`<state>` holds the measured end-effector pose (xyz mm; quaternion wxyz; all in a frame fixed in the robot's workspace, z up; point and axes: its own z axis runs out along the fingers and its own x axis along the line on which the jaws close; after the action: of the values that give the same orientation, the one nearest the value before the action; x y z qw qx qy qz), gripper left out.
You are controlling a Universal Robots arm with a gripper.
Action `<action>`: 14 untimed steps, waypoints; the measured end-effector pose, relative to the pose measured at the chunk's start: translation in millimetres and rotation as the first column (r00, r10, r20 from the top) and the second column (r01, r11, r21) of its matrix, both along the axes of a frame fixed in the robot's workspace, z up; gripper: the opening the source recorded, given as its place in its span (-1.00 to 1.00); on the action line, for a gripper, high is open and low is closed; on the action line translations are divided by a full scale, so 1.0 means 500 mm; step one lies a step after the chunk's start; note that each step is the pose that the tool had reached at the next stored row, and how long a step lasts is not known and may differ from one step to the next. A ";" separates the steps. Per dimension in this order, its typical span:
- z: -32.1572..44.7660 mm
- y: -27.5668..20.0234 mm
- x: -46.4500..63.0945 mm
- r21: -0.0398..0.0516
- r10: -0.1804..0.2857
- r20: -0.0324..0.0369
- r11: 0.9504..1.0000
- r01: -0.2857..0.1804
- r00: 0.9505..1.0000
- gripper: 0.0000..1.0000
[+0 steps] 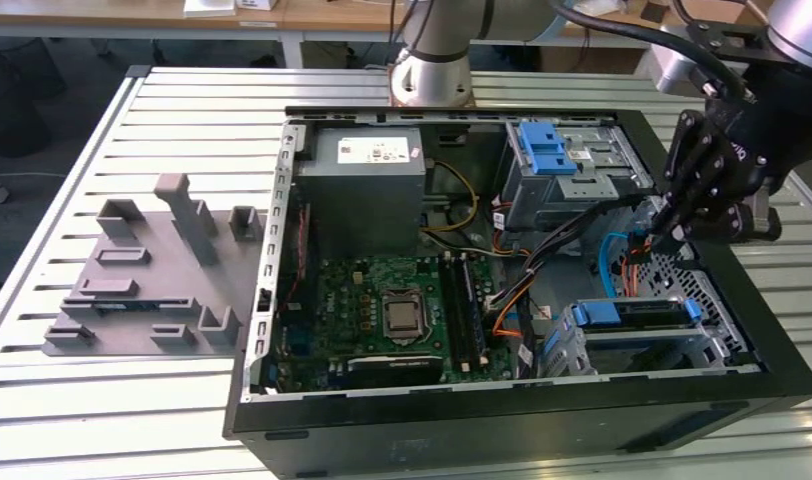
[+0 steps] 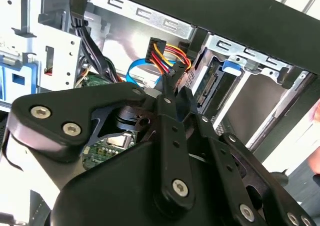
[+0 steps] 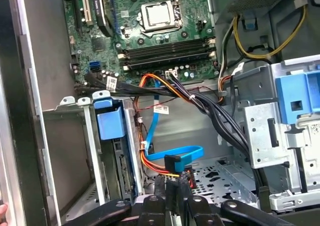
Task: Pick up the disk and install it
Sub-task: 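Insert the first disk wire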
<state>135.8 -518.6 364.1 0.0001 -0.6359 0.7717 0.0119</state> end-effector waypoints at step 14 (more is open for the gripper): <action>-0.003 0.0103 0.010 -0.029 -0.050 -0.001 0.998 0.050 0.999 -0.51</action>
<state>141.0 -513.4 362.5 -0.0095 -0.6162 0.7875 0.0013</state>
